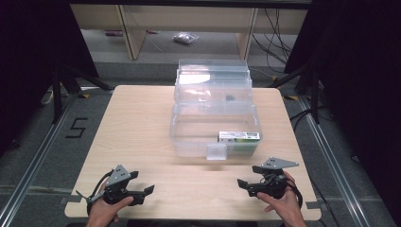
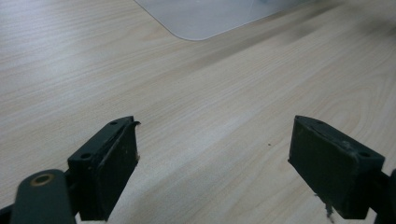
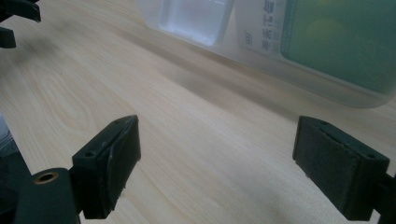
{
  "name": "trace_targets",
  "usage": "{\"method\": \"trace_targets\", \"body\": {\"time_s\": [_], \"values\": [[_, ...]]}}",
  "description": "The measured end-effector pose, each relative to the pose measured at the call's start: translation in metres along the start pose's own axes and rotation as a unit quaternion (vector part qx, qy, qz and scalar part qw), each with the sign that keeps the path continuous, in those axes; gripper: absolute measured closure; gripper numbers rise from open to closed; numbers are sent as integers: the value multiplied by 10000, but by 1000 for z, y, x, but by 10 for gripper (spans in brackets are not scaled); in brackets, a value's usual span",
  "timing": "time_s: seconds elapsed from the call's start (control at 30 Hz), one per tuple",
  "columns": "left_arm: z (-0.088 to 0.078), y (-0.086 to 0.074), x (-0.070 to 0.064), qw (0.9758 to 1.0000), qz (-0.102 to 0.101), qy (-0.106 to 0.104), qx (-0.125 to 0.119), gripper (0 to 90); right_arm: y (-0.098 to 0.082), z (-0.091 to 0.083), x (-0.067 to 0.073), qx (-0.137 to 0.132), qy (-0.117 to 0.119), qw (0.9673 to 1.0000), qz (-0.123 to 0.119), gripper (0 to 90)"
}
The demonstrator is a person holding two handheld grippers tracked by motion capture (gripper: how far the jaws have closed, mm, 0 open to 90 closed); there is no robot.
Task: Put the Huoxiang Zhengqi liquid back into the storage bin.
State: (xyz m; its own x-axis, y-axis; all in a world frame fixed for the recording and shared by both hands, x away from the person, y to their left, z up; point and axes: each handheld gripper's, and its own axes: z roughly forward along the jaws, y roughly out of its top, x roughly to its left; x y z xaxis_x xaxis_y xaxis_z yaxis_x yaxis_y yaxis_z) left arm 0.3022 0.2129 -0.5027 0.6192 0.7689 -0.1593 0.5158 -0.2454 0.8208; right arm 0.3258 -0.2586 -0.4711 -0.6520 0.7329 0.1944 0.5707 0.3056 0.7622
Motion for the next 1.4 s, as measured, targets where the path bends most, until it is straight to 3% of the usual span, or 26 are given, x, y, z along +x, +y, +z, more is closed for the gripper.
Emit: {"method": "trace_targets", "body": {"time_s": [0.03,0.23,0.27,0.3,0.33,0.37,0.5,0.53,0.57,0.63,0.8,0.83,0.93,0.97,1.07,1.1,1.13,1.23,1.3,1.33,1.37,1.4], "values": [[0,0,0,10000,-16,24,15,149,-2,0,2,34,83,9998,202,161],[1,0,0,10000,-25,7,0,149,-9,-2,2,38,14,9997,251,161],[0,0,0,10000,10,-19,19,149,-10,0,-1,3,-41,10000,85,161],[0,0,0,10000,-1,12,11,149,-11,-4,3,100,-28,9995,311,161],[0,0,0,10000,11,13,20,149,-12,-3,1,26,-23,9999,161,161],[0,0,1,10000,8,12,18,149,-13,-4,3,22,25,9996,266,161],[0,0,0,10000,6,5,11,149,-15,-6,0,19,-49,9999,107,161],[0,0,0,10000,10,2,19,149,-16,-6,2,46,-11,9997,246,161],[0,0,0,10000,8,2,22,149,-17,-6,0,17,-3,9999,126,161],[0,0,1,10000,11,13,13,149,-18,-6,3,26,11,9997,234,161],[0,0,1,10000,13,15,8,149,-20,-7,2,147,-31,9998,87,161],[0,0,1,10000,10,-6,-2,149,-21,-8,4,124,5,9997,232,161],[0,0,1,10000,-44,5,-37,149,-22,-10,5,166,-13,9995,283,162],[0,0,1,10000,-34,3,-28,149,-23,-10,3,139,-82,9997,167,162],[0,0,1,10000,-6,11,-12,149,-25,-10,4,189,-53,9995,264,162],[-1,0,1,10000,-4,15,-8,149,-26,-11,3,171,-101,9997,109,162],[-1,0,1,10000,-5,18,-9,149,-27,-11,6,201,-67,9992,334,162],[0,0,1,10000,-41,19,-40,149,-27,-11,4,237,-132,9996,93,161],[0,0,1,10000,-34,14,-28,148,-28,-11,5,275,-131,9994,147,162],[0,0,1,10000,-21,14,-21,149,-29,-11,8,316,-124,9989,312,162],[-1,0,1,10000,0,19,-6,148,-29,-11,8,346,-111,9989,286,162],[0,0,1,10000,-10,21,-14,149,-29,-12,6,342,-202,9992,107,163]]}}
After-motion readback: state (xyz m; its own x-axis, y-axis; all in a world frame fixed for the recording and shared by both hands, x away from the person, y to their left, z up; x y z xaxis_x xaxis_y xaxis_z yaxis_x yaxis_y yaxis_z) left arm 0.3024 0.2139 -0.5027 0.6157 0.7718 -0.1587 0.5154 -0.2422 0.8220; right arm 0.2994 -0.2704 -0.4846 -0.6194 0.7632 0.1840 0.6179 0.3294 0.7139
